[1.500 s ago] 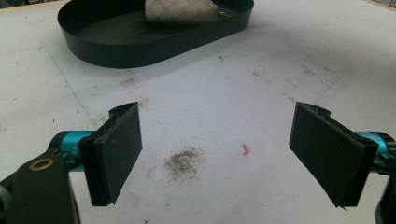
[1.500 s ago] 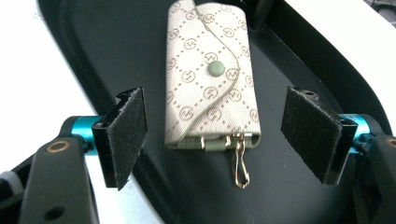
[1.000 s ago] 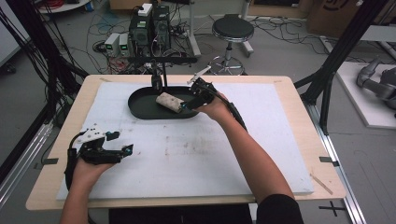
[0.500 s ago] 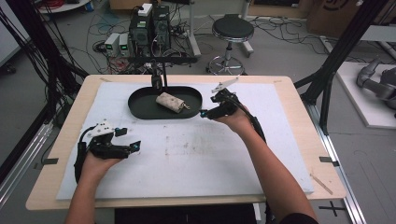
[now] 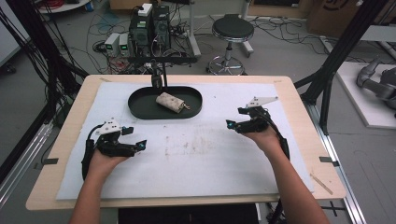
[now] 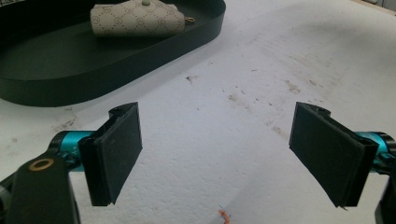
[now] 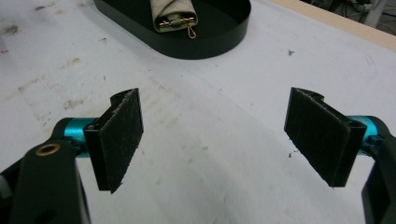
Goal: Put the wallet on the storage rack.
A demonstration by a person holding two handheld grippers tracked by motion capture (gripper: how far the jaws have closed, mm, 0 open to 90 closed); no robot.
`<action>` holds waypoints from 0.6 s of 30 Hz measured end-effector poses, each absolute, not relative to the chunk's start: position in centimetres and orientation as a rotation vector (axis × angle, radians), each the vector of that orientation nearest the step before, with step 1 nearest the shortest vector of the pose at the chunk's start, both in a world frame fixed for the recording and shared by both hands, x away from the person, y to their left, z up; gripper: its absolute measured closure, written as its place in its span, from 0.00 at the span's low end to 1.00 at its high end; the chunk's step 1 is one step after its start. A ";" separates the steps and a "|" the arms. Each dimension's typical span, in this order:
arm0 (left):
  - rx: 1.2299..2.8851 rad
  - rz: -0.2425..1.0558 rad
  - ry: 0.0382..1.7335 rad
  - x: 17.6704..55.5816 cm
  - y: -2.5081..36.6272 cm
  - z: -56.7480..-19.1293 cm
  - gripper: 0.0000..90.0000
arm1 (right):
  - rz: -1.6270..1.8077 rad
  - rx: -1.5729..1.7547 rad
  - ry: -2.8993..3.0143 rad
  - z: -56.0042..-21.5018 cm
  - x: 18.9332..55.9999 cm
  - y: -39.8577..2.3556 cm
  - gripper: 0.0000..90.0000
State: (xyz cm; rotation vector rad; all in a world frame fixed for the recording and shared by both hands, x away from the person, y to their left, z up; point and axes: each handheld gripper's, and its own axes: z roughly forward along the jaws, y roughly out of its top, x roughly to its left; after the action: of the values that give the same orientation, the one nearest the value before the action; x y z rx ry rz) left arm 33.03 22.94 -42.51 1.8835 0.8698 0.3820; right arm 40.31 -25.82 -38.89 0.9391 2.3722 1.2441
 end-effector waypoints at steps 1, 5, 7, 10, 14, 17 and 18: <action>1.882 0.385 0.872 33.0 22.9 -42.5 0.19 | 1.255 0.948 2.359 -39.1 39.9 -26.3 0.22; 1.879 0.389 0.869 33.1 22.8 -42.6 0.19 | 1.272 0.978 2.327 -39.7 38.6 -27.6 0.22; 1.876 0.389 0.873 33.0 22.7 -42.6 0.19 | 1.285 0.985 2.308 -40.0 38.0 -28.1 0.22; 1.874 0.392 0.868 33.1 22.6 -42.6 0.19 | 1.317 1.011 2.286 -40.5 37.4 -28.6 0.22; 1.865 0.397 0.865 33.0 22.4 -42.6 0.19 | 1.375 1.069 2.225 -41.4 36.7 -29.4 0.22; 1.876 0.399 0.865 33.2 22.2 -42.8 0.19 | 1.377 1.089 2.194 -42.2 36.3 -29.7 0.22; 1.874 0.397 0.865 33.2 22.1 -42.8 0.19 | 1.376 1.096 2.191 -42.4 36.2 -29.9 0.22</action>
State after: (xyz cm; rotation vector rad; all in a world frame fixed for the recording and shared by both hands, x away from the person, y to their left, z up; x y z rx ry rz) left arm 33.20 22.14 -42.84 1.8743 0.8655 0.3975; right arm 36.16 -29.88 -42.41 1.0964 2.1906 1.3757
